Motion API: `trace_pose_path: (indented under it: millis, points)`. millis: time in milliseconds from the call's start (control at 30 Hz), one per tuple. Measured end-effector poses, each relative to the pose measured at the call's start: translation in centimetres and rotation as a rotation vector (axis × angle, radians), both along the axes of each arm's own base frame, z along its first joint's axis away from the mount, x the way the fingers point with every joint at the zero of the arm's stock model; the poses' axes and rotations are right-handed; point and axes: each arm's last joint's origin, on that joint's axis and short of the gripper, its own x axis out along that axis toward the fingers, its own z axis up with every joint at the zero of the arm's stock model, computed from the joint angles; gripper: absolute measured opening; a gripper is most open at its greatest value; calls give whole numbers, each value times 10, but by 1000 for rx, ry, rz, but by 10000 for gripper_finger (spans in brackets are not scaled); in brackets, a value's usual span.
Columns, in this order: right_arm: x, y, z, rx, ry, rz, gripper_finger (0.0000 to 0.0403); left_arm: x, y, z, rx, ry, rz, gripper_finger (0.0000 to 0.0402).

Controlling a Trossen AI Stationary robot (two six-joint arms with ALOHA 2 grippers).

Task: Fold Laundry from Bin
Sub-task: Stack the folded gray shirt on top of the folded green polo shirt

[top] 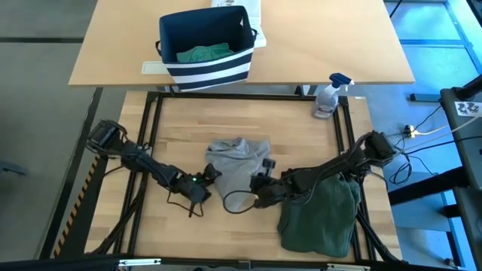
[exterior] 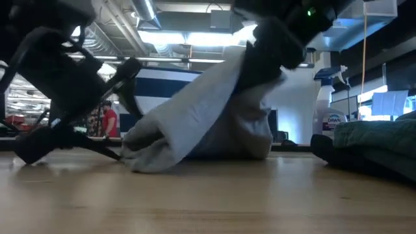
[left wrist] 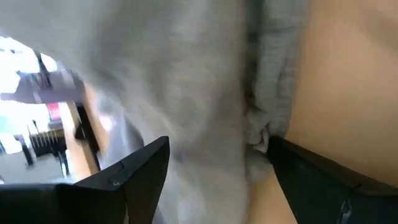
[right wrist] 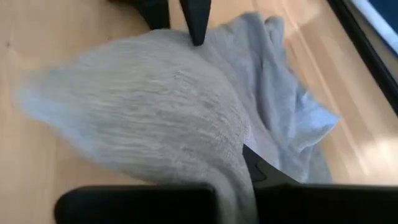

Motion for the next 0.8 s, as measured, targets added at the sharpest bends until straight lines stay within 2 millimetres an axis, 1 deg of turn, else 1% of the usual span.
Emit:
trace_pose_path:
  millis: [100, 200, 367, 533, 667, 800]
  points:
    - [-2, -1, 8, 9, -21, 0, 6, -9, -1, 4, -5, 18, 48, 284]
    - [-3, -1, 11, 13, -31, -1, 6, -16, -8, 8, -4, 33, 5, 284]
    - [-1, -5, 11, 29, -29, -5, 6, -17, -14, 10, 2, 61, -27, 284]
    - [0, -7, 11, 38, -24, -5, 6, -22, -19, 16, -3, 58, -10, 284]
    - [2, -12, 11, 60, -16, -2, 6, -25, -24, 25, -69, 30, 4, 284]
    - [3, -15, 11, 69, -16, -3, 5, -30, -25, 28, -100, 38, 33, 284]
